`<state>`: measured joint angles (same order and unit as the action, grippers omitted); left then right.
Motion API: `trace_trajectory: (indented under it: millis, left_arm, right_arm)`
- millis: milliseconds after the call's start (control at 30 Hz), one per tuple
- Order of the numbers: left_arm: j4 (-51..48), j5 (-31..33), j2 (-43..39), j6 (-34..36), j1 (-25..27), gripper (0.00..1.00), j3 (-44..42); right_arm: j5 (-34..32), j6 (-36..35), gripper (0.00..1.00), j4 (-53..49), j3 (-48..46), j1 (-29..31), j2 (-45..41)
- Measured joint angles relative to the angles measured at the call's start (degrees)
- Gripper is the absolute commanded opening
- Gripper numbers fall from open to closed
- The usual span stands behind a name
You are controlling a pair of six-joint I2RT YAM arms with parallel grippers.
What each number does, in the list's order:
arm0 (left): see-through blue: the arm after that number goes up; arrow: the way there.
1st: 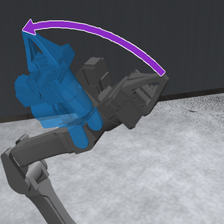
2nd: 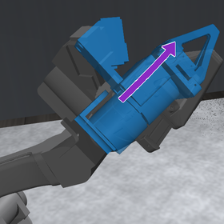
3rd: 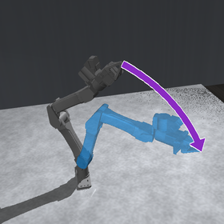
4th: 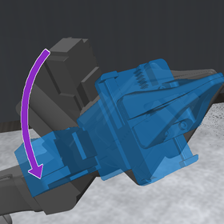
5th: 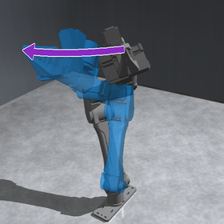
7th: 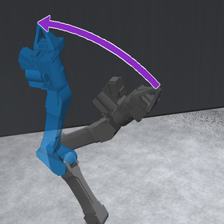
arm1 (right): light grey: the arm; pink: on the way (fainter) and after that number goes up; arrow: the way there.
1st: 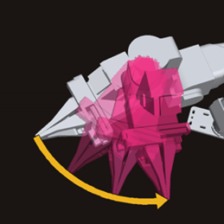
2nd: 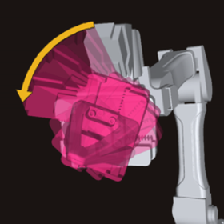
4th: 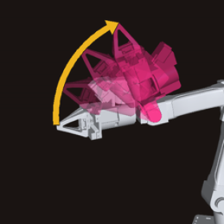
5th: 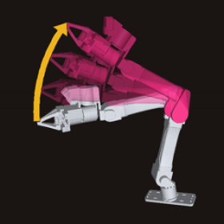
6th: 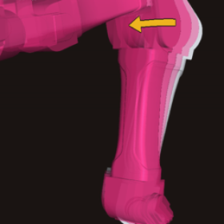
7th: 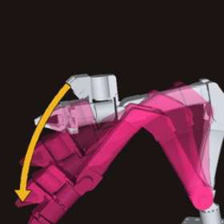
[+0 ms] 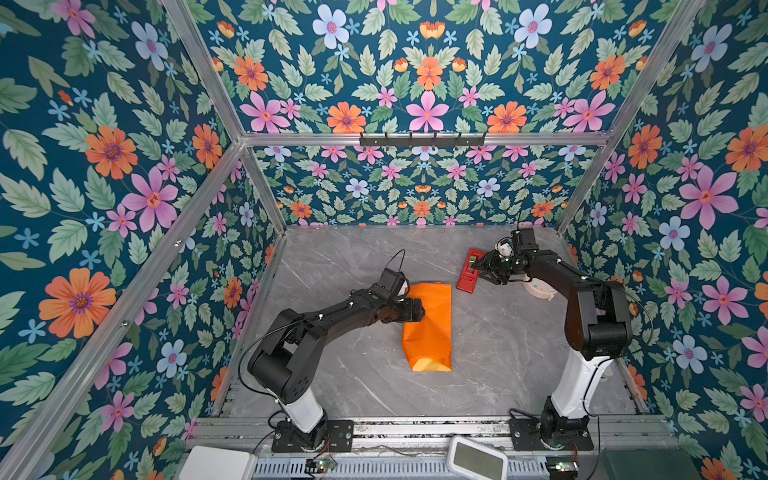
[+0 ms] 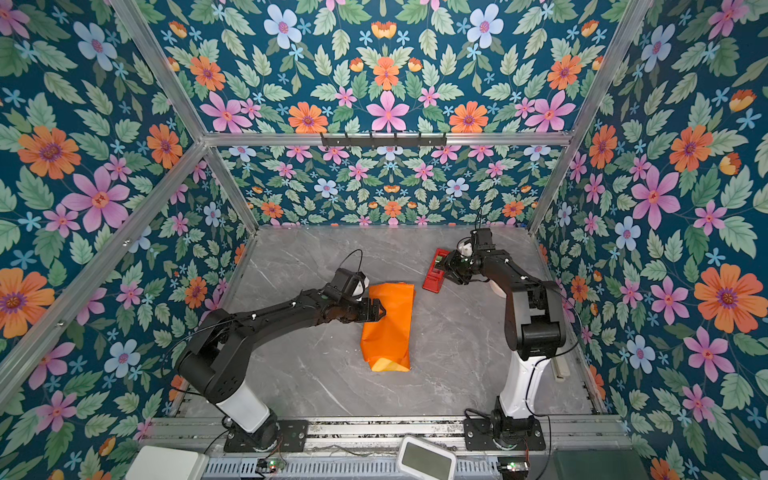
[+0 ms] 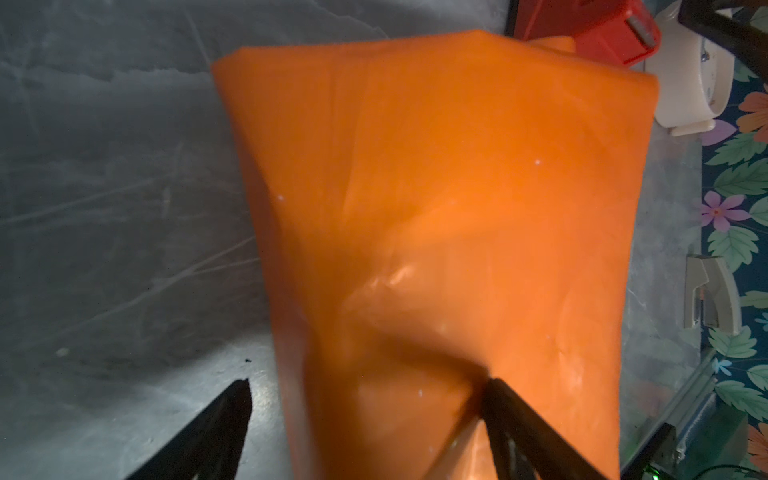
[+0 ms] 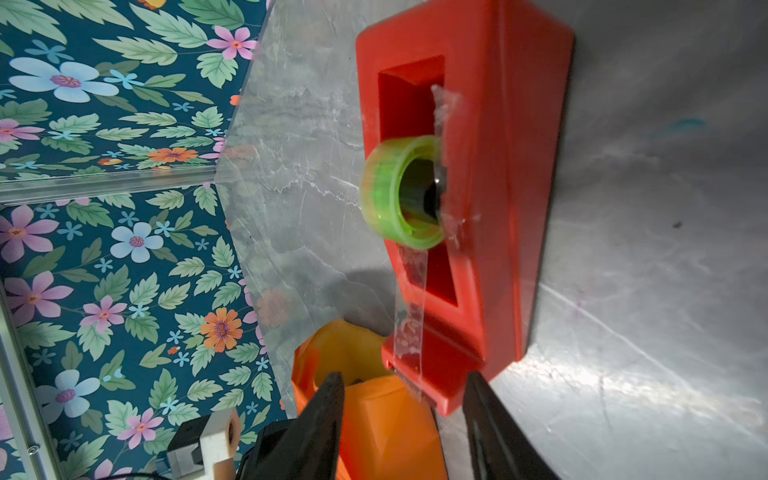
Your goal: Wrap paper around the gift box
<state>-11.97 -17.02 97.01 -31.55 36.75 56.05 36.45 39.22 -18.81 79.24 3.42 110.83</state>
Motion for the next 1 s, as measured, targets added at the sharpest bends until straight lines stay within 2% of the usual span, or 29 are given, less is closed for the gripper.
trace_trajectory:
  millis: [633,1000]
  left_arm:
    - [0.09,0.00,-0.02,0.00,0.00,0.89,-0.02]
    - [0.09,0.11,-0.13,0.00,0.00,0.89,0.09]
  right_arm:
    - [6.03,1.36,0.37,4.66,1.62,0.11,6.14]
    - [8.24,4.15,0.27,10.56,-1.77,-0.07,6.32]
